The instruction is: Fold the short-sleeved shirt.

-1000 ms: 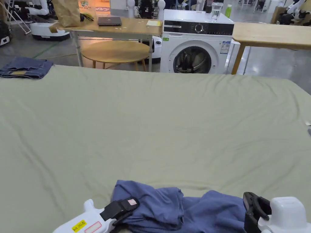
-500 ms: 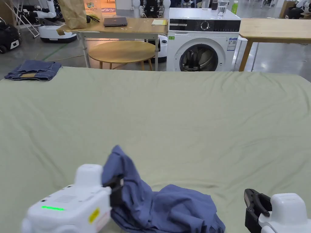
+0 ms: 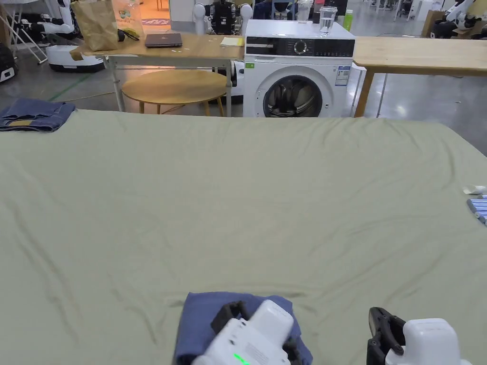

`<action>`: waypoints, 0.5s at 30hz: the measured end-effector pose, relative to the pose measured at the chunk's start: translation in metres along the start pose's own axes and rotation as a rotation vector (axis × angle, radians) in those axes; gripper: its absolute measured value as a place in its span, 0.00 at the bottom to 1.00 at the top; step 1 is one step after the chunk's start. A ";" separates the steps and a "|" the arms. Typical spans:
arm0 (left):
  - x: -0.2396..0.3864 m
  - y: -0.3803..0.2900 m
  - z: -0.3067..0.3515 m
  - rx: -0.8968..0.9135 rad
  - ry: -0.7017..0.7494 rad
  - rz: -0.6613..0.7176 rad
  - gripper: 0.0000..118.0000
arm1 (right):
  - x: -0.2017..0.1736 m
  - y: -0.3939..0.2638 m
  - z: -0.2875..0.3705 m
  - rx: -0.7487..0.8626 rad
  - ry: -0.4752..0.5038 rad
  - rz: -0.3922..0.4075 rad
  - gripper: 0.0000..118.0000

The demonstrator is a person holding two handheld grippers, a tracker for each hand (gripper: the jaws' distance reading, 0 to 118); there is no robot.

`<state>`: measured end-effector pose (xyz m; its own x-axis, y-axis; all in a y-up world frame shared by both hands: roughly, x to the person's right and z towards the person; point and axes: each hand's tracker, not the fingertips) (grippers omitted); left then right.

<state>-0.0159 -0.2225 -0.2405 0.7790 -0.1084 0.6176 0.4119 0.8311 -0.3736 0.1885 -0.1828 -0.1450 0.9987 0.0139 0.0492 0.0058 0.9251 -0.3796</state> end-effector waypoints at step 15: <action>-0.078 -0.040 0.003 -0.168 -0.324 0.736 0.00 | 0.007 -0.005 -0.011 -0.015 0.035 -0.061 0.01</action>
<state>-0.0948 -0.2461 -0.2717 0.7132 0.6166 0.3335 -0.0658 0.5326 -0.8438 0.1963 -0.1917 -0.1525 0.9976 -0.0561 0.0403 0.0674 0.9181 -0.3905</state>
